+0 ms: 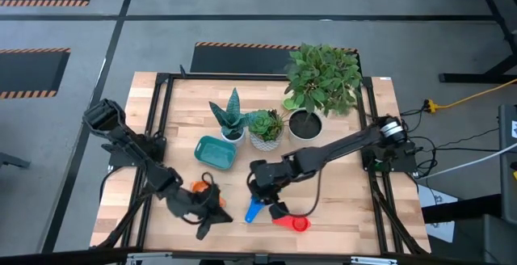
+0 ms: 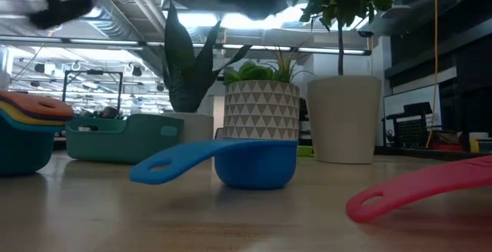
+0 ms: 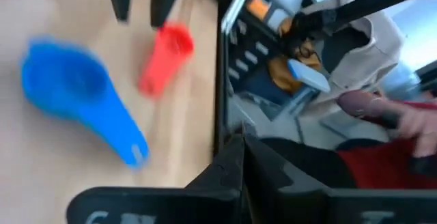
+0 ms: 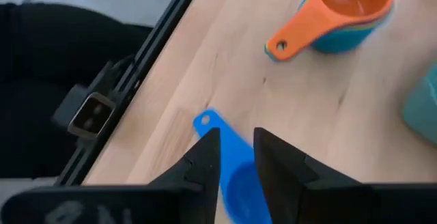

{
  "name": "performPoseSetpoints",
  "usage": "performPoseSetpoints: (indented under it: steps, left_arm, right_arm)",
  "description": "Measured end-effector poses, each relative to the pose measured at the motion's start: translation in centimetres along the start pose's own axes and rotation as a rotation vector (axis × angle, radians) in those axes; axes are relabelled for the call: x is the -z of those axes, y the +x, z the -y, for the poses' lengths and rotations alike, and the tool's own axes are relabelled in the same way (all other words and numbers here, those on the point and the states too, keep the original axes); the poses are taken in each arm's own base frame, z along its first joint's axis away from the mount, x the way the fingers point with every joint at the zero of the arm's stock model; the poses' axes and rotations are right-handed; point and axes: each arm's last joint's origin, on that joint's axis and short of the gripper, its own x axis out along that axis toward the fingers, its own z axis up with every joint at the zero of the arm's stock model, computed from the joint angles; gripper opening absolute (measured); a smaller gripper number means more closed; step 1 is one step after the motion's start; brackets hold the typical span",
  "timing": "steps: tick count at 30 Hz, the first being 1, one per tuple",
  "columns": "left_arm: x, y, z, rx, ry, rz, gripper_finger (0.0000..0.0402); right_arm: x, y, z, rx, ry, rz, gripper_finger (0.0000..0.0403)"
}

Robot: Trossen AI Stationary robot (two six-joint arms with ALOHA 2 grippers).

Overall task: Nest measuring cups in basket
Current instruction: Stack the blue measuring cup into the orange measuring cup

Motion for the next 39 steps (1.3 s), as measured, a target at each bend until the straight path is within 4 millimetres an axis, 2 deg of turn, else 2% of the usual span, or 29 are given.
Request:
performPoseSetpoints:
  steps: [5, 11, 20, 25, 30, 39]
  left_arm:
    - [-2.8, 1.1, -0.9, 0.048, 0.23, 0.033, 0.0]
    - [-6.3, 2.4, -0.4, 0.099, 0.474, 0.064, 0.0006]
    - [-9.7, 5.4, 0.3, 0.042, 0.641, 0.119, 0.0079]
    - [-11.1, 7.1, 0.3, -0.051, 0.71, 0.005, 0.0116]
    - [-12.2, 8.5, -0.6, -0.155, 0.717, -0.137, 0.0134]
    - [-11.8, 10.0, -3.7, -0.301, 0.762, -0.383, 0.0142]
  right_arm:
    - [-0.1, -3.9, -1.2, 0.071, 0.021, -0.038, 0.0094]
    - [0.8, -7.9, -2.6, 0.096, 0.036, -0.084, 0.0094]
    - [4.7, -12.0, -4.6, 0.082, 0.156, -0.077, 0.0094]
    - [6.9, -13.1, -4.8, 0.155, 0.234, -0.033, 0.0094]
    - [8.6, -13.1, -4.6, 0.167, 0.269, 0.01, 0.0094]
    - [9.6, -12.5, -4.4, 0.162, 0.268, 0.036, 0.0094]
